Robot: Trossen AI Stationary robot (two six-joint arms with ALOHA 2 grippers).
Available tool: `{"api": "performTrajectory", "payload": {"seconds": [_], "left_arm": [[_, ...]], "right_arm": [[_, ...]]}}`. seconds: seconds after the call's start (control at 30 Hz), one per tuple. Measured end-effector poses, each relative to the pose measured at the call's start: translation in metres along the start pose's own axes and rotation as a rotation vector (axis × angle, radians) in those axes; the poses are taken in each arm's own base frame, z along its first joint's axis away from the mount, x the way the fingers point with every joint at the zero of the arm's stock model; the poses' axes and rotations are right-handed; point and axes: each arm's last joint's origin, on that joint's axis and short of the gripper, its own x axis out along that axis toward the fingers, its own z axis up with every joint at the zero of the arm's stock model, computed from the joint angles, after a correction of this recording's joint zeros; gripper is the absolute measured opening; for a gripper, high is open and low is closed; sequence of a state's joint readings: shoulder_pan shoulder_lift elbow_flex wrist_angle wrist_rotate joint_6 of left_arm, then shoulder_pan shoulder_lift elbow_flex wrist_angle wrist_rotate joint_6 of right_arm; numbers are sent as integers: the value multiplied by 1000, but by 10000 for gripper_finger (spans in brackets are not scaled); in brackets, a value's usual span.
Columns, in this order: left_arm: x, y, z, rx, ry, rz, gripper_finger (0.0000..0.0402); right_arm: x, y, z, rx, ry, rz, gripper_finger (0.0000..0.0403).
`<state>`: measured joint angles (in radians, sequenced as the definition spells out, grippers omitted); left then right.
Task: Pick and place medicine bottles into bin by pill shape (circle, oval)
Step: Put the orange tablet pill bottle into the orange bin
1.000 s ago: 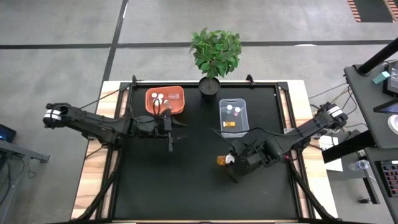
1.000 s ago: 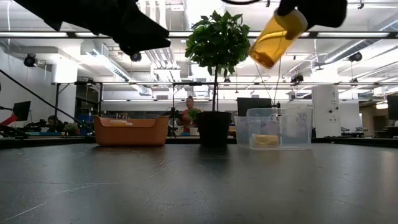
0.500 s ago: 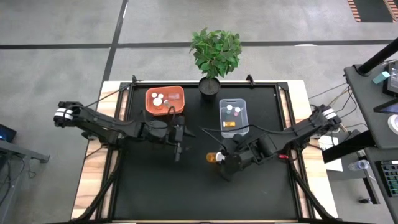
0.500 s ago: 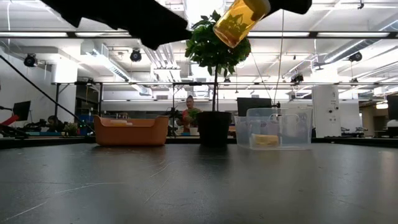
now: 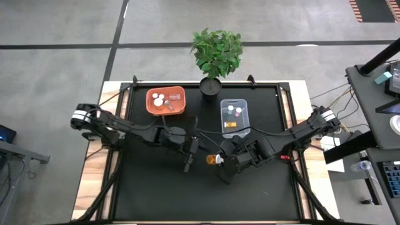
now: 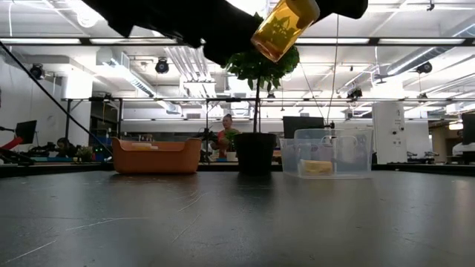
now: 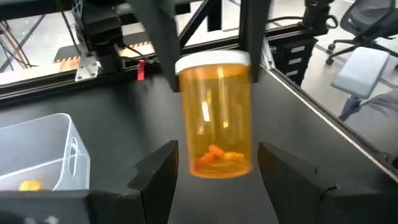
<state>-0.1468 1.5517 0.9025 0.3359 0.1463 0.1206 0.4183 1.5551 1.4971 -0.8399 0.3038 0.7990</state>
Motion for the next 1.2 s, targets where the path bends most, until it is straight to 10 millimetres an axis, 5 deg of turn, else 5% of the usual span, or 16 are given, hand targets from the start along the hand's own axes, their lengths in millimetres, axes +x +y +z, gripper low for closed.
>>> {"api": "performTrajectory", "payload": {"seconds": [0.33,0.77,1.2], "left_arm": [[26,2,-2,-6,20,-62,203],[26,3,1,-4,-5,-58,201],[26,3,1,-6,-9,-49,155]], "right_arm": [[-1,-1,0,-9,4,-2,208],[-2,0,1,-9,-29,-9,208],[-2,0,2,-20,-43,-12,208]]}}
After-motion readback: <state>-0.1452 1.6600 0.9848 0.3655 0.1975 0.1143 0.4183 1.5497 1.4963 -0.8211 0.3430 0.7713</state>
